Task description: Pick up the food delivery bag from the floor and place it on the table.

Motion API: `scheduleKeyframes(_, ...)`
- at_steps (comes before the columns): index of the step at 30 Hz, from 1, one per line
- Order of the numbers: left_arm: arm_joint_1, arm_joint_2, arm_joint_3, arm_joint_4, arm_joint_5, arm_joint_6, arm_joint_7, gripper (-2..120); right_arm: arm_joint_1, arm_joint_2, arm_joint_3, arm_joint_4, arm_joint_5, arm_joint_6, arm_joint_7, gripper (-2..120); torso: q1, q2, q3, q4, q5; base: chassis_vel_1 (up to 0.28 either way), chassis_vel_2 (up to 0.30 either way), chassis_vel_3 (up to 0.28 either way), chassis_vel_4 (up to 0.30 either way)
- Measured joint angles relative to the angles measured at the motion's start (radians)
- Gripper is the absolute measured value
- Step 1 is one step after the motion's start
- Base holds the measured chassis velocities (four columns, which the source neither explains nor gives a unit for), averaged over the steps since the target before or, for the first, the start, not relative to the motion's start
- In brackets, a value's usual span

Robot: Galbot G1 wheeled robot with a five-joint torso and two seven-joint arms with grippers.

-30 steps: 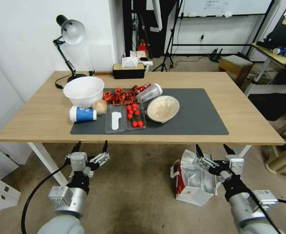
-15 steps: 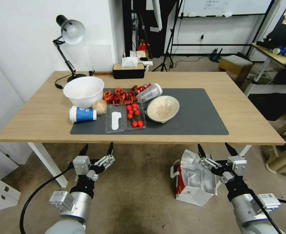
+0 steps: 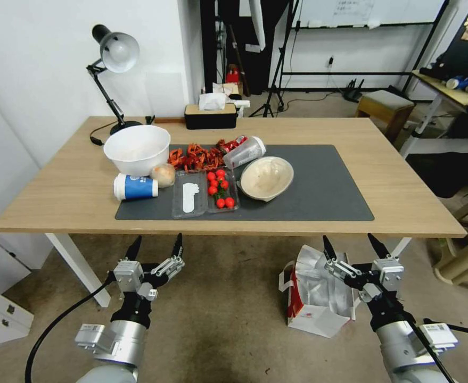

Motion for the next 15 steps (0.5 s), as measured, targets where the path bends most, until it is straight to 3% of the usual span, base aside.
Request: scheduleKeyframes(15, 0.013, -0.005, -0.007, 0.042, -0.014, -0.019, 0.024, 100, -0.009, 0.023, -0.022, -0.067, 0.004, 0.07, -0.003, 100, -0.007, -0.015, -0.008, 0.0, 0.0, 0.0, 0.0, 0.0, 0.0)
